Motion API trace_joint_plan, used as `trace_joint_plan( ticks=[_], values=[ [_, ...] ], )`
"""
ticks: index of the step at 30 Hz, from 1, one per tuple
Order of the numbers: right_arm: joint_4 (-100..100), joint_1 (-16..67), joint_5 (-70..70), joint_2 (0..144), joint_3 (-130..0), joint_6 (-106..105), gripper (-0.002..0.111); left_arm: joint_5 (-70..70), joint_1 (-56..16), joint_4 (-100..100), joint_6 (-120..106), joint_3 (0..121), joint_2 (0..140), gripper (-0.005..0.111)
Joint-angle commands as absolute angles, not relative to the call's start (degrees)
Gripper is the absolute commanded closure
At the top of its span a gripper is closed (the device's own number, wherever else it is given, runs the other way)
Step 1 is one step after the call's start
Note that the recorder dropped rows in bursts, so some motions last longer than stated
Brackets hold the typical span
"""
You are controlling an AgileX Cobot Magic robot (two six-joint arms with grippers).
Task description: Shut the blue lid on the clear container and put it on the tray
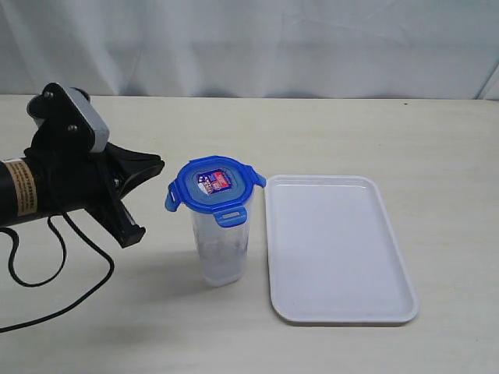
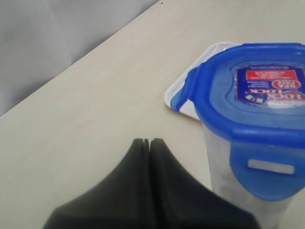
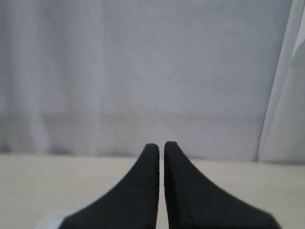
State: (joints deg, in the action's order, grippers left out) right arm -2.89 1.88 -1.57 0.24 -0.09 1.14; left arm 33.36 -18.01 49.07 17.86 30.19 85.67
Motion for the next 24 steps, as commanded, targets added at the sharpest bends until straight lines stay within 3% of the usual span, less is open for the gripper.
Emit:
trace_joint_plan(
  ticks=[1,6,14,24],
  values=[
    [10.5,1.5,-15.5,0.0,0.0,7.3,0.104,33.2,-17.9,49.3,18.4,28.8,85.2,0.107],
    [9.2,1.5,-15.1,1.0,0.0,11.1,0.104,33.2,-17.9,49.4,19.2,28.7,84.5,0.107],
    [8.1,2.6,-0.9,20.2,-12.6,12.8,0.104,35.6,-17.9,49.4,19.1,28.7,84.5,0.107],
    [8.1,21.7,0.0,44.5,-17.2,5.0,0.104,35.6,-17.9,51.7,20.8,28.2,84.5,0.107]
  ],
)
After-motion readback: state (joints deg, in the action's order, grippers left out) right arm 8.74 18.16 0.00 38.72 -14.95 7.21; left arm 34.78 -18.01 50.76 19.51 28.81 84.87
